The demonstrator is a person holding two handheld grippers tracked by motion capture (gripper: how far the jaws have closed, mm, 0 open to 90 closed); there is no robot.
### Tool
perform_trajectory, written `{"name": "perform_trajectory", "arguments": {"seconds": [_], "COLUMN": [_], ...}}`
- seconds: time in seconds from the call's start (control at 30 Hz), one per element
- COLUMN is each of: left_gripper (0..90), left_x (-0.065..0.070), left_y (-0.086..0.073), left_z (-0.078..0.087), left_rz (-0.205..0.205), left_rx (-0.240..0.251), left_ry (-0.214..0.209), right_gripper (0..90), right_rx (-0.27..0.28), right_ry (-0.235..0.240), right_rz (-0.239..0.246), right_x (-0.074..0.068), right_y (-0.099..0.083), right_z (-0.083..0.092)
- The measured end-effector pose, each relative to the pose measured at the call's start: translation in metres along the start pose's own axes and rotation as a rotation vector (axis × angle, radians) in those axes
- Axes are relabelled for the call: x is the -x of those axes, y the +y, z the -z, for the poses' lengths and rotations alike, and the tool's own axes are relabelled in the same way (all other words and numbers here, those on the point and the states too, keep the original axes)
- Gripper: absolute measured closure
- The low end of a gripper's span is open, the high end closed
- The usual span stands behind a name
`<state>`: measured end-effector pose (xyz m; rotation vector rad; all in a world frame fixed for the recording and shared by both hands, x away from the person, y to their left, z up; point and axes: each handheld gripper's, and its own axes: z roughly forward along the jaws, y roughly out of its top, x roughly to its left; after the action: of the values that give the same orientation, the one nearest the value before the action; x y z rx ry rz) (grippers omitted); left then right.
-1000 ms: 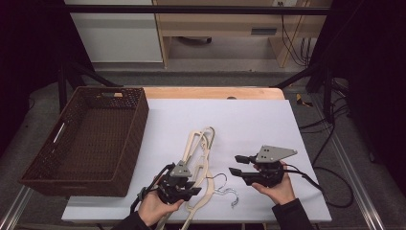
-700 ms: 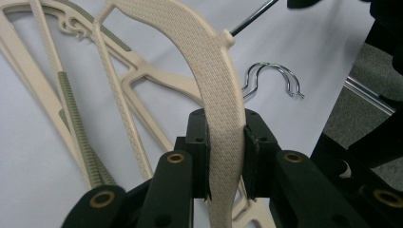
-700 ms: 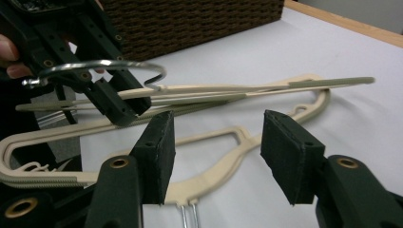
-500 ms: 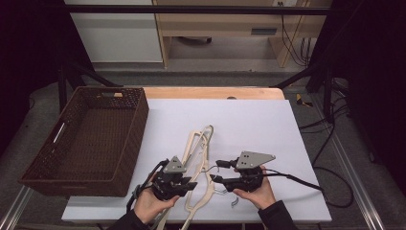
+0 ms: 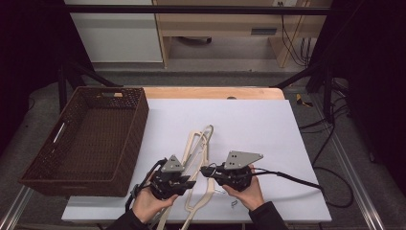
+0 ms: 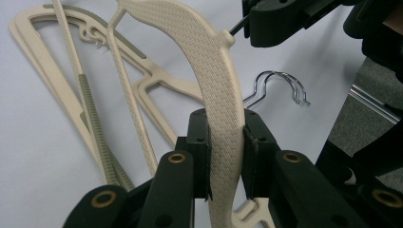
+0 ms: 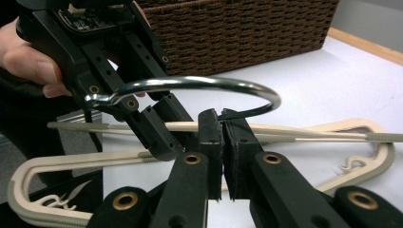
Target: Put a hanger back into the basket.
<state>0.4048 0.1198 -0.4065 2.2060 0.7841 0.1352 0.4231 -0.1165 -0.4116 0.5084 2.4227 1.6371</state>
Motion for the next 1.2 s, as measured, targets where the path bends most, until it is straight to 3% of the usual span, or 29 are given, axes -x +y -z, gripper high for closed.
{"name": "perform_trajectory", "arguments": {"seconds": [0.13, 0.33, 0.43, 0.7, 0.9, 1.07, 1.2], "left_gripper": [74.1, 68.5, 70.5, 73.5, 78.3, 81.1, 82.4], "left_x": [0.002, 0.009, 0.012, 0.015, 0.021, 0.022, 0.014], "left_y": [0.001, 0.006, 0.007, 0.007, 0.007, 0.008, 0.008], "left_z": [0.001, 0.011, 0.011, 0.006, 0.005, 0.01, 0.018], "left_rz": [-0.017, -0.061, -0.056, -0.039, -0.061, -0.064, -0.051], "left_rx": [0.002, 0.023, -0.002, -0.057, -0.094, -0.084, -0.07], "left_ry": [0.012, 0.106, 0.138, 0.176, 0.223, 0.249, 0.269], "right_gripper": [88.7, 88.8, 88.8, 88.8, 88.7, 84.2, 74.0], "right_rx": [0.003, 0.016, 0.019, 0.012, 0.027, 0.051, 0.039], "right_ry": [-0.03, -0.031, -0.039, -0.06, -0.072, -0.038, -0.063], "right_rz": [0.023, 0.01, 0.004, 0.009, 0.015, 0.008, 0.028], "right_x": [-0.003, -0.005, -0.006, -0.011, -0.012, -0.012, -0.012], "right_y": [0.002, 0.008, 0.009, 0.012, 0.015, 0.016, 0.017], "right_z": [-0.001, -0.006, -0.008, -0.012, -0.01, -0.007, -0.002]}}
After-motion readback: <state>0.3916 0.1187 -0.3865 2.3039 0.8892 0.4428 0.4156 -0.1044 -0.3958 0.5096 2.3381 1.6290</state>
